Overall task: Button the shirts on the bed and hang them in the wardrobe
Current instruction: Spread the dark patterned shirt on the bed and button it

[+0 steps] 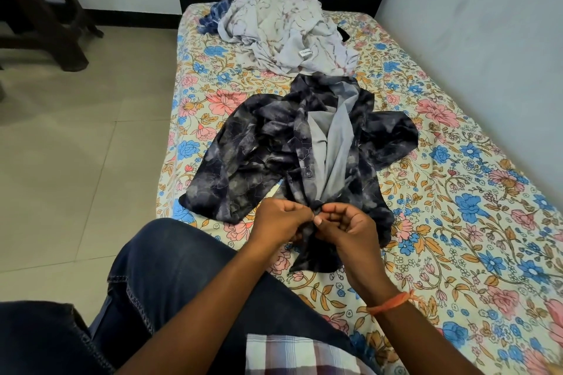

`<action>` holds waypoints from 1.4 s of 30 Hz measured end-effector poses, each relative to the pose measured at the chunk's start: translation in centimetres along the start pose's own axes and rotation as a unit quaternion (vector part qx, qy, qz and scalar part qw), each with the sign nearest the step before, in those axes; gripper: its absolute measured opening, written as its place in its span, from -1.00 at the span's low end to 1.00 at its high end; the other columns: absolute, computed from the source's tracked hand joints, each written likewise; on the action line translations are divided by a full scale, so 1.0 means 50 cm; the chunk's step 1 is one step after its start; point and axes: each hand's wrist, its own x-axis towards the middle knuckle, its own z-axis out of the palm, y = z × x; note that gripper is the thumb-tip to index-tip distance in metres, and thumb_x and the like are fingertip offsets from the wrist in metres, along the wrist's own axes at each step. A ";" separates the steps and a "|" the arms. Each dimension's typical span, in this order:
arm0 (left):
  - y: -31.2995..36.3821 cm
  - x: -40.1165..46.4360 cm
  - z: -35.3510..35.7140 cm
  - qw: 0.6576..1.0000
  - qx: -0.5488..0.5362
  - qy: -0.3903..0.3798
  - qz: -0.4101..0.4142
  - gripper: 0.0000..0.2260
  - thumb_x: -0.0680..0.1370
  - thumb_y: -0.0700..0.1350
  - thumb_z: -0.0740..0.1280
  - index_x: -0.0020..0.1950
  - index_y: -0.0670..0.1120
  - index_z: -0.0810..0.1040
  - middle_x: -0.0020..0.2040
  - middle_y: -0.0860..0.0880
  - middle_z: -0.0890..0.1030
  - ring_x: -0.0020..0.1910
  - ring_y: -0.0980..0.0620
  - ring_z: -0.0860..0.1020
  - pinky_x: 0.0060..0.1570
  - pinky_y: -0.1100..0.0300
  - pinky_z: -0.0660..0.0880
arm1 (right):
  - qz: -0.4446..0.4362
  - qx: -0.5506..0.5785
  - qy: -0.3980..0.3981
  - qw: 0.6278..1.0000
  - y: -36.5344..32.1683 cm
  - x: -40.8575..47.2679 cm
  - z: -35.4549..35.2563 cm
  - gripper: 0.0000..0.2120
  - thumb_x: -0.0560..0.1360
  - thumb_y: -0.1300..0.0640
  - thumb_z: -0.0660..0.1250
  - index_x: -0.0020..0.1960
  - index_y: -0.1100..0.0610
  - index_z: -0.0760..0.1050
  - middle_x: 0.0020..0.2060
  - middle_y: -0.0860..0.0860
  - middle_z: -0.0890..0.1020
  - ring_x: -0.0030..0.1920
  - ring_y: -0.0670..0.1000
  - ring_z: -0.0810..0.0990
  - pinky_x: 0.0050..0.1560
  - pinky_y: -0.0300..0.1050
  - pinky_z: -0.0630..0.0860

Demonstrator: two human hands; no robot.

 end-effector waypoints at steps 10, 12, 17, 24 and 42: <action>0.001 0.006 -0.003 0.967 -0.163 -0.072 -0.183 -0.88 0.54 -0.32 0.36 -0.14 -0.13 0.57 -0.41 -0.05 0.61 -0.47 0.08 0.57 -0.26 0.12 0.50 | -0.016 -0.036 -0.008 0.999 0.005 0.007 -0.010 -0.80 0.45 0.36 0.45 0.01 0.15 0.56 -0.20 0.01 0.68 -0.14 -0.06 0.65 -0.06 -0.17 0.57; -0.001 0.009 -0.005 0.969 -0.153 -0.073 -0.177 -0.90 0.53 -0.32 0.38 -0.12 -0.13 0.58 -0.40 -0.04 0.61 -0.41 0.07 0.56 -0.29 0.14 0.50 | -0.019 -0.034 -0.010 0.999 0.006 0.007 -0.012 -0.79 0.45 0.37 0.44 0.01 0.15 0.56 -0.20 0.00 0.68 -0.14 -0.06 0.64 -0.07 -0.19 0.56; -0.011 0.014 -0.004 0.982 -0.124 -0.058 -0.131 -0.91 0.51 -0.30 0.42 -0.07 -0.12 0.62 -0.31 -0.03 0.62 -0.35 0.08 0.56 -0.39 0.23 0.50 | -0.031 -0.073 -0.013 0.997 0.006 0.011 -0.015 -0.79 0.45 0.34 0.45 0.02 0.13 0.54 -0.16 0.04 0.68 -0.12 -0.01 0.63 -0.02 -0.13 0.59; -0.011 0.018 -0.005 0.988 -0.107 -0.081 -0.077 -0.66 0.49 -0.34 0.42 0.24 -0.16 0.50 -0.20 -0.04 0.63 -0.36 0.11 0.58 -0.40 0.22 0.50 | -0.055 -0.121 -0.028 0.991 0.003 0.009 -0.014 -0.79 0.48 0.36 0.40 -0.02 0.12 0.44 -0.18 0.05 0.59 -0.16 -0.05 0.57 -0.04 -0.09 0.55; -0.011 0.018 -0.001 0.995 0.009 -0.099 0.021 -0.70 0.59 -0.31 0.30 0.18 -0.05 0.27 -0.09 -0.07 0.61 -0.19 0.03 0.56 -0.25 0.19 0.47 | 0.051 0.077 -0.043 0.995 -0.006 0.013 -0.024 -0.84 0.49 0.43 0.34 -0.08 0.19 0.48 -0.29 0.05 0.61 -0.21 0.00 0.59 -0.17 -0.17 0.55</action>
